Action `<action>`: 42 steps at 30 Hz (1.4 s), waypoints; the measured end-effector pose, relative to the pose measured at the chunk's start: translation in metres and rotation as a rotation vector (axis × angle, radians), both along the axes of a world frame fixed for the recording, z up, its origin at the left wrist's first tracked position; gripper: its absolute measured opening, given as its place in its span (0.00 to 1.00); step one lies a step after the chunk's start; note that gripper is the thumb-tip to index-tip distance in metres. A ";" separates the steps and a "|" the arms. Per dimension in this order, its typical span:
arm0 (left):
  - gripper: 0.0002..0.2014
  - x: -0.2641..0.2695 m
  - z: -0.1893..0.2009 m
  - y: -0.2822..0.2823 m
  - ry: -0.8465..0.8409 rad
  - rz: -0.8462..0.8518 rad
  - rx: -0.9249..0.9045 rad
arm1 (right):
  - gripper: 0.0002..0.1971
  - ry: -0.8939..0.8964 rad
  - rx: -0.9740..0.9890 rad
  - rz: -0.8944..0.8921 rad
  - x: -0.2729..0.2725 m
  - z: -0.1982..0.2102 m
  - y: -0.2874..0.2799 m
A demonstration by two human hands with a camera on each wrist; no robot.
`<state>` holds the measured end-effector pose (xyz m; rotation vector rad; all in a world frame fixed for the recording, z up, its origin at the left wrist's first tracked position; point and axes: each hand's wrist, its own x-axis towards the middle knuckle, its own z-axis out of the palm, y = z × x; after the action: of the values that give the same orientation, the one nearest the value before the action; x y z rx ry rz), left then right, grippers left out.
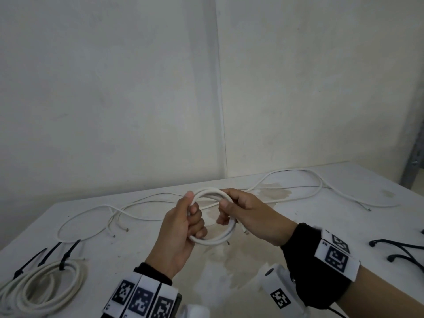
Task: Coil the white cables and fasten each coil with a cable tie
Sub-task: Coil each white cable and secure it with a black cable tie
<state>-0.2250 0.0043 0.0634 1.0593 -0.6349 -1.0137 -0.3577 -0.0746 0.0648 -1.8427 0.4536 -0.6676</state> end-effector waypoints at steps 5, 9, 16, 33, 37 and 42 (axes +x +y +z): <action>0.21 -0.003 0.000 -0.002 0.122 0.053 -0.090 | 0.07 -0.050 0.022 -0.020 0.008 -0.002 0.002; 0.24 0.001 -0.009 0.000 0.128 -0.068 -0.054 | 0.09 -0.022 -0.089 -0.074 0.005 0.002 -0.002; 0.28 0.018 -0.001 0.008 -0.153 -0.377 0.220 | 0.09 0.274 -0.294 0.055 -0.005 0.007 0.004; 0.23 -0.021 -0.016 0.001 -0.199 -0.061 0.103 | 0.19 0.020 -0.070 -0.117 -0.003 -0.010 -0.002; 0.23 -0.013 -0.013 0.000 -0.338 -0.187 0.145 | 0.12 0.093 -0.140 -0.135 -0.008 -0.012 -0.004; 0.22 -0.018 -0.007 -0.003 -0.513 -0.200 0.185 | 0.14 0.158 -0.246 -0.126 -0.012 -0.010 -0.007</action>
<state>-0.2427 0.0012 0.0564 1.4595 -1.0962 -0.9885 -0.3700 -0.0814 0.0548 -2.1226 0.6176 -0.6890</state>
